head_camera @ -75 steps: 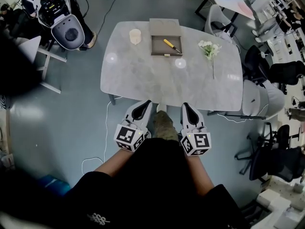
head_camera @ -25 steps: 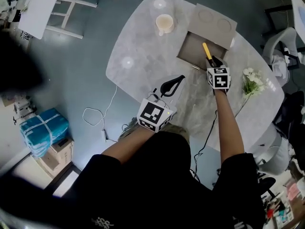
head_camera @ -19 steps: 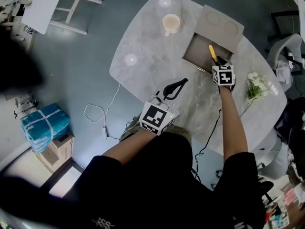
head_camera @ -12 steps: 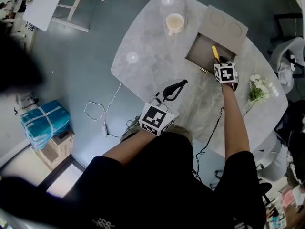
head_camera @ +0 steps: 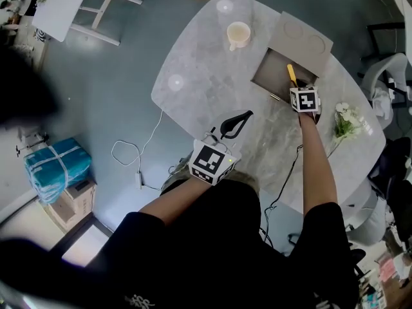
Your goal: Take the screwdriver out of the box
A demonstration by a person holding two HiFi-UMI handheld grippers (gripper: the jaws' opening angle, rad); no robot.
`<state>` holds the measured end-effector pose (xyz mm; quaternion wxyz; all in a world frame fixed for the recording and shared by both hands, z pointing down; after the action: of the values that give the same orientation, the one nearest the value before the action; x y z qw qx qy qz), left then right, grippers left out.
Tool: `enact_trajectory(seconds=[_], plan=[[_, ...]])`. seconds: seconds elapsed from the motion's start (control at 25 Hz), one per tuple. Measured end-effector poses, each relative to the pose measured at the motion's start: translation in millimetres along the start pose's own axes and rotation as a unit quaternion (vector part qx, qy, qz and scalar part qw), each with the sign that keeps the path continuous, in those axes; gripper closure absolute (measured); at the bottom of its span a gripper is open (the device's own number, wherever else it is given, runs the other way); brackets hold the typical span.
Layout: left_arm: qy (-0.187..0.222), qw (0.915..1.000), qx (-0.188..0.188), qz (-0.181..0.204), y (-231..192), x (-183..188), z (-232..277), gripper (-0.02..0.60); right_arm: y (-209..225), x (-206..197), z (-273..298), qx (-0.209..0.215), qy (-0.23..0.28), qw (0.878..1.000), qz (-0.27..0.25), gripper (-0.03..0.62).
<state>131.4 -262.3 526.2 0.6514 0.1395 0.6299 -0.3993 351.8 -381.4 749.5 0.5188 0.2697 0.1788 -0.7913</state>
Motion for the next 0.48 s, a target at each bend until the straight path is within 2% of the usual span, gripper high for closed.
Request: enact_trajectory(seconds=[0.24, 0.48], plan=[[0.019, 0.9997, -0.014, 0.004, -9, 15, -26, 0.566, -16, 29, -39, -0.014, 0.072, 0.997, 0.032, 0.519], [0.032, 0.9987, -0.037, 0.011, -9, 27, -68, 0.566, -41, 53, -109, -0.032, 0.139, 0.989, 0.045, 0.519]])
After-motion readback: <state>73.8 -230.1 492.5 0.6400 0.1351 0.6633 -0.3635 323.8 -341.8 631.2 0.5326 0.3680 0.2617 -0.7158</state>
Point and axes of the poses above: the fingertips, and each gripper's own axes: z forward along the fingers, y to its right, x out of its top, the point moved 4 cm from there along -z, backward along the fingers, and after that the axes turned 10 degrees about y, right-handed, at the moved point
